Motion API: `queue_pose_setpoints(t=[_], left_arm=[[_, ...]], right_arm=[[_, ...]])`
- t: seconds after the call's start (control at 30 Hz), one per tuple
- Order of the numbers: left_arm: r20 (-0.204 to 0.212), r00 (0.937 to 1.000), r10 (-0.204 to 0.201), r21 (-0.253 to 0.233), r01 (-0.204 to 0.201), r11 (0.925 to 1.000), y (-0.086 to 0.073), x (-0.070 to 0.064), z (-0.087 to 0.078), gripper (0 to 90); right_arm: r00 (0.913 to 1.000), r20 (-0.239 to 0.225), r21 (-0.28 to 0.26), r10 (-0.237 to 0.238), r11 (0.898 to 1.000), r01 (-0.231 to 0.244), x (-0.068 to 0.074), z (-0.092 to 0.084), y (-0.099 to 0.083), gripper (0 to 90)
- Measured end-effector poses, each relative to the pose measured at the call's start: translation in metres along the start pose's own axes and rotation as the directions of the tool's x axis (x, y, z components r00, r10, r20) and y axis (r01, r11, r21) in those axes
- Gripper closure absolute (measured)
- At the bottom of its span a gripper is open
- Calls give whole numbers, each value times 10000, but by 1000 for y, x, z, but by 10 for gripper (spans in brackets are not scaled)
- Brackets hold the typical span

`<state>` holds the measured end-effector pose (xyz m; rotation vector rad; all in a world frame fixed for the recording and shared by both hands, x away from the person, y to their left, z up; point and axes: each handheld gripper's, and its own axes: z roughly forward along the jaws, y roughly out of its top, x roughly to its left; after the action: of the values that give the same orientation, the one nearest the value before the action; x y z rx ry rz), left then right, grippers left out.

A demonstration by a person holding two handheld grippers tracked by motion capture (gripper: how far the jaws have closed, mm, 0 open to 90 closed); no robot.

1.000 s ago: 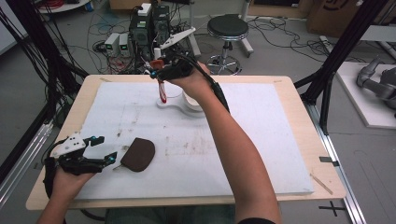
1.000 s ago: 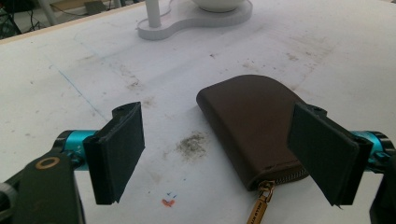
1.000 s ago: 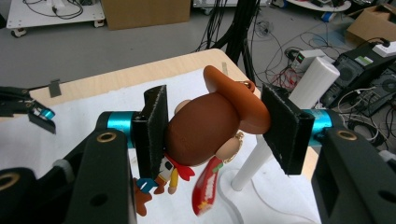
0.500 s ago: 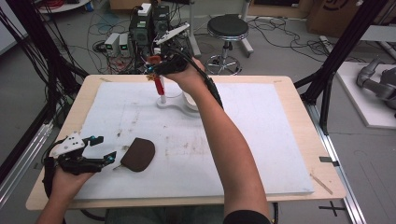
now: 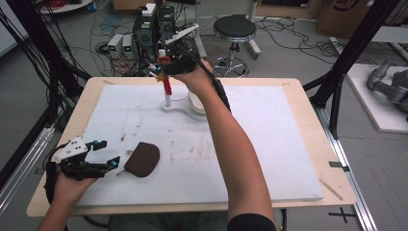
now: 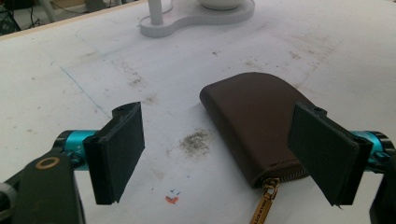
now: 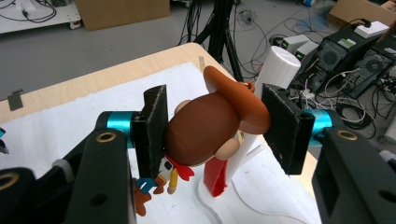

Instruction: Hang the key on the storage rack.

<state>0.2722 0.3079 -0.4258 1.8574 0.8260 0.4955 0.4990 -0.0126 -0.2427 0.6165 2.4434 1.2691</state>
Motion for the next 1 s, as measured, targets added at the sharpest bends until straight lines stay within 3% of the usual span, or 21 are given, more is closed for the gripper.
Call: queue_pose_setpoints(t=[0.1, 0.13, 0.37, 0.73, 1.0], left_arm=[[31, 10000, 22, 14, -22, 10000, 0, -1, 0, 190], [28, 10000, 17, -1, -17, 10000, 0, -1, 0, 191], [45, 10000, 19, -3, -19, 10000, 0, -1, 0, 191], [230, 9997, 90, 39, -91, 10000, 1, -5, 3, 191], [376, 9992, 125, 77, -128, 9999, 2, -7, 6, 191]], right_arm=[[9999, 110, 4, -38, 10000, 38, -1, 1, -1, 433], [9994, 333, -14, -81, 10000, 82, -1, 2, -2, 369], [9996, 297, -335, 10, 9994, 0, -1, -7, -4, 321], [9997, 204, -594, -119, 9981, 131, 6, -42, -26, 313], [10000, -2, -740, -40, 9972, 40, 10, -71, -55, 298]])
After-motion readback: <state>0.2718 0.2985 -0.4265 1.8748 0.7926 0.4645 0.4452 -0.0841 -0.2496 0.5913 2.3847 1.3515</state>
